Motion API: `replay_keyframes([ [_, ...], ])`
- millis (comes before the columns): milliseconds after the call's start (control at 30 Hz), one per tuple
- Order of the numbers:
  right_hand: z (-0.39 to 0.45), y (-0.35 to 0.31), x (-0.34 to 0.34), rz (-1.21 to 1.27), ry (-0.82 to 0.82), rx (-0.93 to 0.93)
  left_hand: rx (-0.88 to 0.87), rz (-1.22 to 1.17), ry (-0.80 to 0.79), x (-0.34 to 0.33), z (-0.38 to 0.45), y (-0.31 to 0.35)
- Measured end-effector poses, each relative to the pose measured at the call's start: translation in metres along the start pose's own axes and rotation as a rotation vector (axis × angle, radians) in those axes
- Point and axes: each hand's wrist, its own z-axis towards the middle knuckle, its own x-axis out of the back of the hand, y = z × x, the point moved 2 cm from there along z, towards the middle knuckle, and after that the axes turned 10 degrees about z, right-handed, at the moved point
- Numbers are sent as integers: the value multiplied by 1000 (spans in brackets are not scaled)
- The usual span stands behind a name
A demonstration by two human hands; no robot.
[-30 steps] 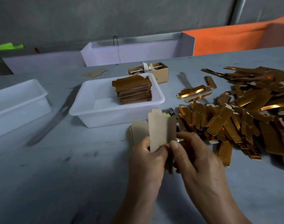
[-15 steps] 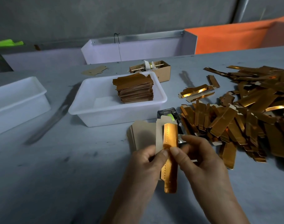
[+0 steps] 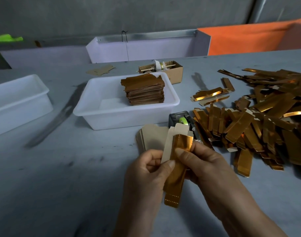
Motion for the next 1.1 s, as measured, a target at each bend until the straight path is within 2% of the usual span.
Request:
replay_keyframes([
  [100, 1, 2, -1, 15, 37, 4, -23, 25, 70, 1, -1, -4],
  [267, -1, 4, -1, 43, 109, 32, -127, 194, 181, -1, -5, 2],
  [367, -2, 1, -3, 83, 125, 53, -288, 448, 298, -7, -10, 11],
  [533, -3, 2, -5, 116, 142, 55, -535, 1102, 364, -27, -24, 27],
  [667, -5, 9, -4, 32, 149, 34, -507, 1235, 187, -38, -32, 23],
  [733, -6, 11, 0, -5, 185, 19, -476, 1169, 86, -40, -34, 19],
  [800, -7, 11, 5, 16, 190, -15, -384, 947, 19, -37, -31, 16],
  [833, -7, 11, 7, 41, 179, -35, -300, 835, 20, -33, -28, 15],
  [933, -8, 10, 12, 73, 157, -52, 37, 274, 23, -17, -15, 2],
  [1033, -9, 8, 9, 60, 163, -19, 283, -150, -225, -9, -8, -5],
  [1100, -8, 5, 7, 61, 159, 1, 324, -266, -362, -11, -8, -4],
])
